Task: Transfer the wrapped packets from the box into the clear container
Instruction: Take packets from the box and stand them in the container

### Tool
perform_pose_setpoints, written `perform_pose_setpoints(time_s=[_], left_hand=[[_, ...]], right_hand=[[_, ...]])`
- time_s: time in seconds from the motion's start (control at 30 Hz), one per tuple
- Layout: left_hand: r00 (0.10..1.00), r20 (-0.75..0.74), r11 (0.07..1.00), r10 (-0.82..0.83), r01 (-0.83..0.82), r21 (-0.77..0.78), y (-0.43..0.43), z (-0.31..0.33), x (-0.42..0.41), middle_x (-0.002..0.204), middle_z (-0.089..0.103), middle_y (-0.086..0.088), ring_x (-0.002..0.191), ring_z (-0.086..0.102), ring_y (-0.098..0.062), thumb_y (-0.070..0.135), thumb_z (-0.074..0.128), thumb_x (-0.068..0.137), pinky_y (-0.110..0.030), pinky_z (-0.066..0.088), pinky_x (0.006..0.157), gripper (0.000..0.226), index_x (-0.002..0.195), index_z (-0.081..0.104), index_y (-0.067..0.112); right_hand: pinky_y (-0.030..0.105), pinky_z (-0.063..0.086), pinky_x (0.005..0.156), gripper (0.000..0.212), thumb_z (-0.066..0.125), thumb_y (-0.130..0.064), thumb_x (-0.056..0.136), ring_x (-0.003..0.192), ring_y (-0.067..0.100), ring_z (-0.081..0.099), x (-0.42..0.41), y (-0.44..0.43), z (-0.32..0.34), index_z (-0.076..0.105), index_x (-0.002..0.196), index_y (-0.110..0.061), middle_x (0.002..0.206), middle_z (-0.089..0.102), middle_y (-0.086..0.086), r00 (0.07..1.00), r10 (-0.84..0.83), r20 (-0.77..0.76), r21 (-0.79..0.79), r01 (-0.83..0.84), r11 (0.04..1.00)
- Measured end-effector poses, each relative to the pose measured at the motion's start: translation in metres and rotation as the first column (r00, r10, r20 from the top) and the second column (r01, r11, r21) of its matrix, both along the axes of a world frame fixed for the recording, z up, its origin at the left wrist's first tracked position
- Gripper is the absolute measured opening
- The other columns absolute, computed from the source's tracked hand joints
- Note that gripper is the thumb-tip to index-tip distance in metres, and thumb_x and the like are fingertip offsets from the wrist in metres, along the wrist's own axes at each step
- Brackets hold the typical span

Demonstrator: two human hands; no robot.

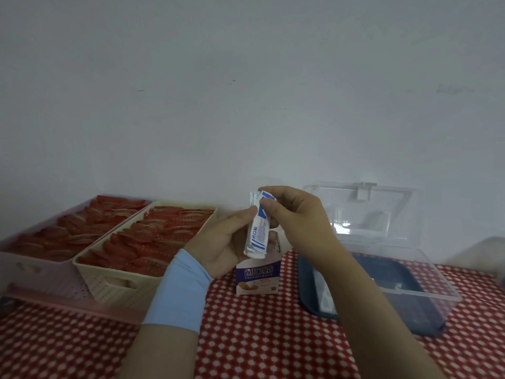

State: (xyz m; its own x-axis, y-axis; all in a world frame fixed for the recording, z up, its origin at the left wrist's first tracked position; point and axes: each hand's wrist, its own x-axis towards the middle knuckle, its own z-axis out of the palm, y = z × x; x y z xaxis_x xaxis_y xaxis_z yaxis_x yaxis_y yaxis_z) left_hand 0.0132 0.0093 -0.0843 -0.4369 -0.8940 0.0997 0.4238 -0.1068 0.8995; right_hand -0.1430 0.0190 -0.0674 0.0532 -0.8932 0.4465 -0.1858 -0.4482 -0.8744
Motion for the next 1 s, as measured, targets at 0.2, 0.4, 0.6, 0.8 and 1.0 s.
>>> perform_pose_setpoints(time_s=[0.2,0.4,0.6,0.8,1.0], left_hand=[[0.999,-0.024,0.998,0.042,-0.041,0.043,-0.004,0.001,0.001,0.085,0.069,-0.012,0.064,0.066,-0.019,0.031,0.064,0.082,-0.031,0.057,0.056,0.033,0.102,0.076,0.008],[1.000,-0.019,0.997,0.003,-0.002,0.077,-0.011,-0.003,0.002,0.096,0.063,-0.015,0.081,0.068,-0.025,0.033,0.066,0.086,-0.035,0.059,0.069,0.040,0.114,0.068,0.004],[1.000,0.013,1.000,-0.013,0.013,-0.010,-0.012,-0.004,0.003,0.088,0.070,-0.016,0.078,0.072,-0.023,0.027,0.062,0.087,-0.032,0.059,0.065,0.032,0.101,0.070,0.000],[1.000,0.004,1.000,0.002,-0.002,-0.028,-0.012,-0.007,0.008,0.088,0.070,-0.017,0.079,0.070,-0.025,0.028,0.063,0.088,-0.031,0.058,0.066,0.031,0.098,0.070,-0.001],[1.000,0.030,0.999,-0.007,0.008,-0.049,-0.008,-0.007,0.006,0.085,0.068,-0.015,0.076,0.070,-0.022,0.022,0.066,0.085,-0.031,0.059,0.065,0.023,0.091,0.064,-0.001]], right_hand=[[0.021,0.051,0.078,0.027,0.076,-0.037,0.086,0.097,0.000,0.065,0.000,0.002,0.000,0.063,0.110,-0.035,0.120,0.062,-0.017,0.980,-0.125,-0.155,-0.092,0.111,0.989],[0.012,0.045,0.090,0.057,0.094,-0.049,0.049,0.126,-0.012,0.044,0.000,0.010,-0.001,0.054,0.082,-0.027,0.151,0.030,-0.026,0.806,-0.031,-0.592,-0.156,-0.077,0.985],[0.023,0.052,0.070,0.041,0.090,-0.028,0.062,0.086,0.011,0.061,0.000,0.004,-0.006,0.052,0.069,-0.015,0.108,0.060,-0.009,0.866,-0.077,-0.493,-0.309,-0.092,0.947],[0.031,0.058,0.077,0.046,0.093,-0.038,0.059,0.094,0.007,0.063,0.001,0.002,-0.008,0.052,0.073,-0.021,0.120,0.056,-0.018,0.871,-0.033,-0.490,-0.240,-0.098,0.966],[0.028,0.054,0.081,0.042,0.087,-0.043,0.066,0.097,0.006,0.063,-0.002,0.005,-0.007,0.052,0.075,-0.022,0.113,0.058,-0.015,0.902,0.084,-0.422,-0.067,-0.124,0.990]])
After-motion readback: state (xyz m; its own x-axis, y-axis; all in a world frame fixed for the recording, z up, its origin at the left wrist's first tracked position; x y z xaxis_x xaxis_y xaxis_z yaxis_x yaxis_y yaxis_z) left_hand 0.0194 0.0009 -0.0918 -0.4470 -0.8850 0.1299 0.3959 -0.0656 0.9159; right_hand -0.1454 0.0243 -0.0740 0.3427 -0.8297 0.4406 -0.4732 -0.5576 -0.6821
